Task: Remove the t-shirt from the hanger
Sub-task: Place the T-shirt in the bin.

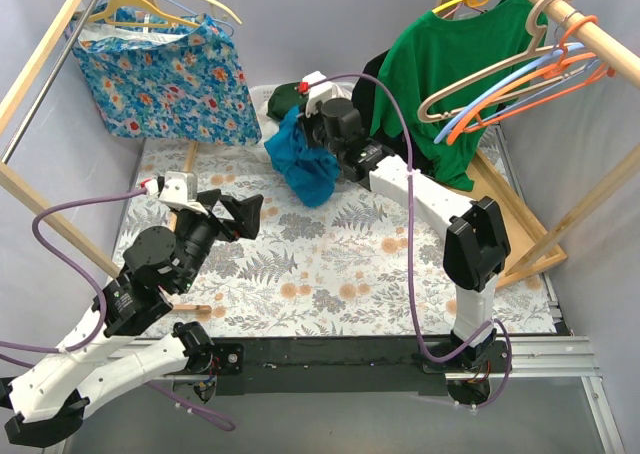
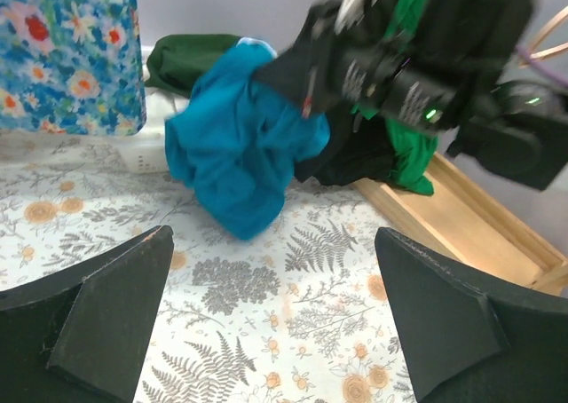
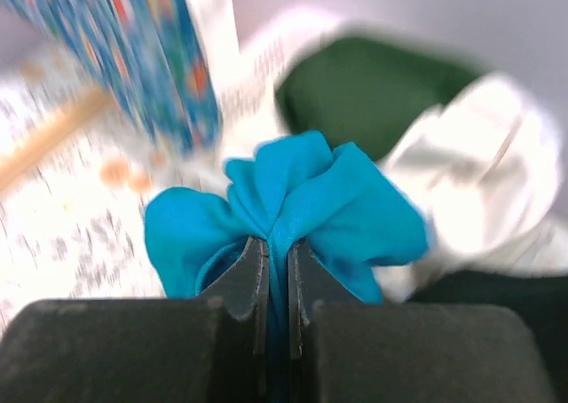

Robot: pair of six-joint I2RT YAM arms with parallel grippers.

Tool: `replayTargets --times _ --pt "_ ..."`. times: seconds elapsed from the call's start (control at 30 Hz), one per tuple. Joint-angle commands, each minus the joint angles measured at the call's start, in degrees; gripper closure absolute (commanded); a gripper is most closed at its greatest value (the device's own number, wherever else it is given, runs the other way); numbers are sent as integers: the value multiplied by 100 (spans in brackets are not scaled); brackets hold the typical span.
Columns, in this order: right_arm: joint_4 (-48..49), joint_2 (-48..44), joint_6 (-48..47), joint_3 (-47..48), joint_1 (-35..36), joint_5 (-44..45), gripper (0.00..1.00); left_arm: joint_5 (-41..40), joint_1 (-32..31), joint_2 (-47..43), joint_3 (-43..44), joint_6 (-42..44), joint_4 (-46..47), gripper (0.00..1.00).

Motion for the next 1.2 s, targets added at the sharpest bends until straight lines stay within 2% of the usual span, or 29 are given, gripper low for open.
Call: replayTargets --times 0.0,0.23,0.4,0.63,0.8,0.97,1.1,1.17 --pt "1530 -141 -477 423 -68 -177 99 -277 2 -60 -181 32 -12 2" --pt "2796 324 -847 1020 -341 -239 99 -330 11 72 -356 120 155 2" --pt "2955 1123 -944 2284 -683 -177 99 -549 11 213 -462 164 190 2" --pt "3571 1968 -830 2946 -1149 -388 99 -532 11 169 -655 252 489 2" --pt "3607 2564 -742 2648 -1378 -274 99 -532 11 195 -778 296 594 2" --pt "2949 3216 -312 2665 -1536 -195 99 -506 2 327 -814 314 647 2" --pt "2614 3147 22 2202 -1536 -239 99 -506 11 397 -831 314 665 2" --pt "2438 3015 477 1963 -1545 -195 99 -497 11 397 -840 296 674 2"
